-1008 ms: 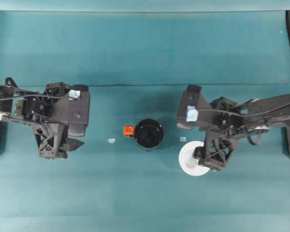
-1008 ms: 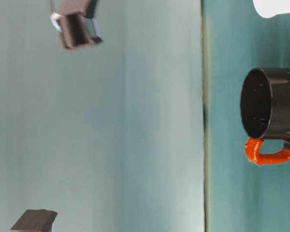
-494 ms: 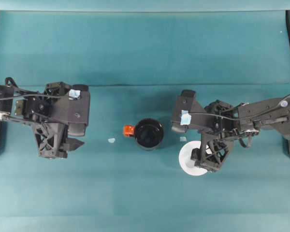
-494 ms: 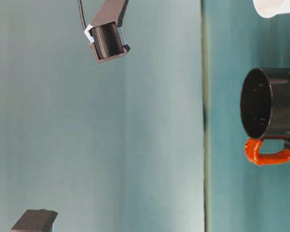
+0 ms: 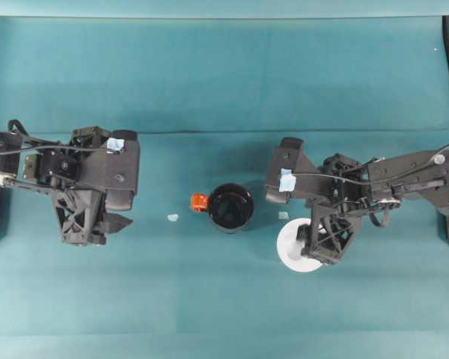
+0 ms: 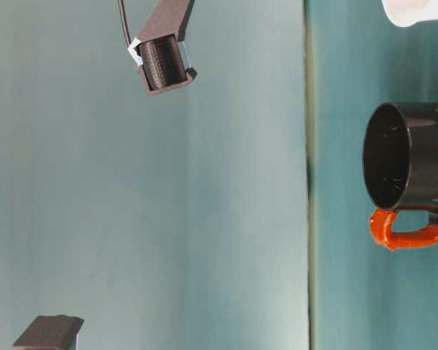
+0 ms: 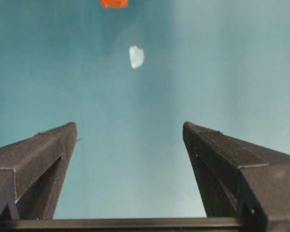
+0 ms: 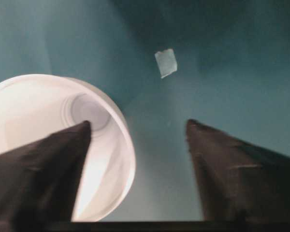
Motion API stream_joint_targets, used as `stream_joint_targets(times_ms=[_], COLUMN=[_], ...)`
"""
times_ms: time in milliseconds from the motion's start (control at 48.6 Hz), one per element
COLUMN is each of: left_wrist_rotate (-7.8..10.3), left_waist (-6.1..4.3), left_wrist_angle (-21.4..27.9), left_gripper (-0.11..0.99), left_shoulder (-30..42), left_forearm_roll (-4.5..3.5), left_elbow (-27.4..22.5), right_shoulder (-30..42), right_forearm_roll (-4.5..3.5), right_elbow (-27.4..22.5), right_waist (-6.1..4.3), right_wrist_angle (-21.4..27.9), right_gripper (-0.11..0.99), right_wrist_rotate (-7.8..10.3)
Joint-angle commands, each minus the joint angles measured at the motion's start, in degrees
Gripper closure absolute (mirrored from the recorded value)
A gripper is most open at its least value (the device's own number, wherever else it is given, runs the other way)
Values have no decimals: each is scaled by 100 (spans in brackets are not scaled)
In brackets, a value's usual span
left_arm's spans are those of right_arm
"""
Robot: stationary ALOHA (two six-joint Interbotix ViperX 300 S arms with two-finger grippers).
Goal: Put the paper cup into the moved red handle cup holder.
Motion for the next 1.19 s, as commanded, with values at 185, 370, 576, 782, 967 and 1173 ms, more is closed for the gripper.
stream_joint_targets(times_ms=[185, 370, 576, 782, 967, 1173], left_wrist_rotate=[0, 0, -9, -35, -35, -44], left_waist=[26, 26, 26, 18, 18, 26], left_wrist_angle=[-70, -70, -70, -62, -62, -62], left_gripper=[-6, -6, -6, -6, -6, -6], left_shoulder=[-26, -26, -26, -26, -35, -35], left_forearm_roll=[18, 9, 18, 9, 9, 9], left_elbow=[-44, -53, -53, -53, -53, -44], right_shoulder=[-18, -9, -114, -914, -1178, -826], right_forearm_roll=[53, 97, 141, 53, -158, -193], right_elbow=[-44, -62, -167, -1178, -2083, -2408], right_waist=[0, 0, -9, -229, -378, -378], right_wrist_angle=[35, 44, 281, 1670, 2496, 2558], right_gripper=[93, 98, 98, 98, 98, 98], right_wrist_rotate=[26, 26, 26, -9, -26, -88])
